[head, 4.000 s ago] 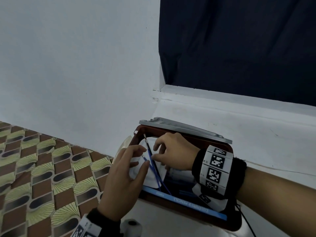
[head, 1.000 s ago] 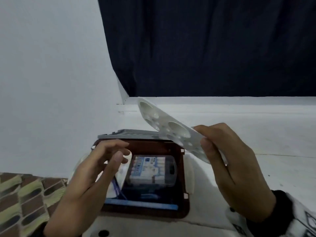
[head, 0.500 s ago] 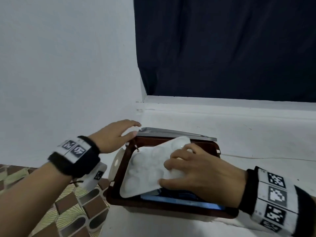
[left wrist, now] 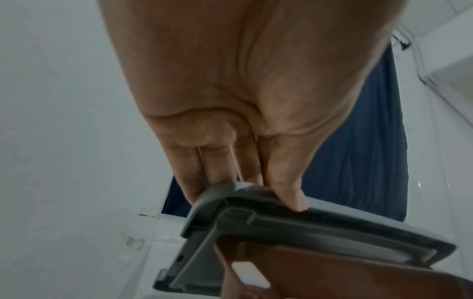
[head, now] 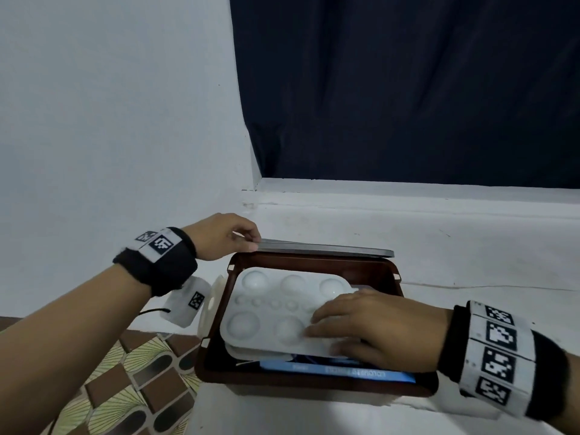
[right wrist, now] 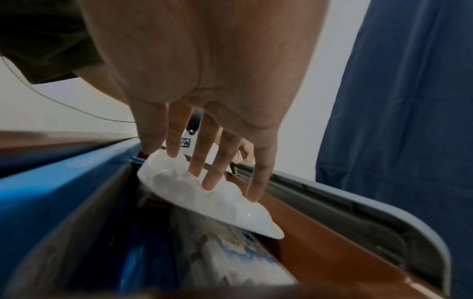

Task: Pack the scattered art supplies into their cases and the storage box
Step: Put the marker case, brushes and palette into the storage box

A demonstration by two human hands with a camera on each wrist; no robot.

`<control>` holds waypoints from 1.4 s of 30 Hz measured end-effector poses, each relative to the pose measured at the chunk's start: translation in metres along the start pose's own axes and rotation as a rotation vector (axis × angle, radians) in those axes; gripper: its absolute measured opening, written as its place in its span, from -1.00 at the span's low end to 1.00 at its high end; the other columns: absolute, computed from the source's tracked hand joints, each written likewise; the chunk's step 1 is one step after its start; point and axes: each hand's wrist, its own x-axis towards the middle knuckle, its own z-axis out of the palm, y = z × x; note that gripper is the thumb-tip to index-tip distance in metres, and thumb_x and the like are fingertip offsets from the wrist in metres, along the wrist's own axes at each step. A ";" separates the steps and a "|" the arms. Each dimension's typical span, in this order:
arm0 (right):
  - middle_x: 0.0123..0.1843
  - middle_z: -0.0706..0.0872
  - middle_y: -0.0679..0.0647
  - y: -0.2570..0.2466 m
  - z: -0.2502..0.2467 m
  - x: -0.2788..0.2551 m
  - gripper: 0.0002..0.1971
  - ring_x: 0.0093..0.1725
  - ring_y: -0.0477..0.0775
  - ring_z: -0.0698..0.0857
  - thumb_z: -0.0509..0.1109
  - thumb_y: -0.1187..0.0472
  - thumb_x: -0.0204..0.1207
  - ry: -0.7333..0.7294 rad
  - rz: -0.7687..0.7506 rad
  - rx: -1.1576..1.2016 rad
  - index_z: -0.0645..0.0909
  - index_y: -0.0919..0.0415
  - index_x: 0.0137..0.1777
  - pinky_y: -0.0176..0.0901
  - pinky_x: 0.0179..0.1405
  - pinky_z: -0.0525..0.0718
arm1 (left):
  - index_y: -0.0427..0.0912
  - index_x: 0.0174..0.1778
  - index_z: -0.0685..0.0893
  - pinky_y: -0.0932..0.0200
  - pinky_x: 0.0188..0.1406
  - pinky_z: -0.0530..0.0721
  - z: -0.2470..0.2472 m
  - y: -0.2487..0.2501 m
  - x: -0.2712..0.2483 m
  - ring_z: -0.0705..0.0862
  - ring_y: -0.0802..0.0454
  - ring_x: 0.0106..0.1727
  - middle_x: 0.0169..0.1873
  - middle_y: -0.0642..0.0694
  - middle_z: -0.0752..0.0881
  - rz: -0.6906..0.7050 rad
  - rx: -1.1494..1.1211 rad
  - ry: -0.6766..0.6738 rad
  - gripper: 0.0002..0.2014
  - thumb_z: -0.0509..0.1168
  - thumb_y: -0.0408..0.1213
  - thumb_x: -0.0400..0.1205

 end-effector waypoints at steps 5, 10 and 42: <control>0.22 0.61 -0.23 -0.008 -0.022 -0.019 -0.63 0.18 -0.15 0.59 0.09 -0.15 0.73 0.308 0.139 -0.024 0.55 -0.16 0.42 -0.18 0.10 0.56 | 0.10 0.02 0.74 0.27 -0.02 0.61 -0.002 0.018 -0.048 0.74 0.27 -0.03 -0.11 0.21 0.80 0.102 -0.019 0.145 -0.92 0.36 -0.09 0.67; 0.18 0.56 -0.24 -0.009 -0.028 -0.040 -0.68 0.22 -0.15 0.52 0.20 -0.09 0.70 0.669 0.307 0.052 0.62 -0.10 0.35 -0.08 0.17 0.56 | 0.19 0.15 0.71 0.31 -0.10 0.67 0.024 0.039 -0.114 0.72 0.33 -0.06 -0.05 0.36 0.76 0.223 0.050 0.248 -0.78 0.25 0.11 0.69; 0.62 0.22 -0.47 0.001 0.066 -0.051 -0.58 0.61 -0.48 0.04 0.16 0.13 0.74 0.640 0.639 0.859 0.42 -0.30 0.52 -0.28 0.65 -0.02 | -0.15 0.36 0.69 -0.09 0.12 0.78 0.135 0.042 -0.137 0.77 -0.14 0.22 0.19 -0.18 0.79 -0.325 -1.421 0.607 -0.66 0.23 -0.19 0.71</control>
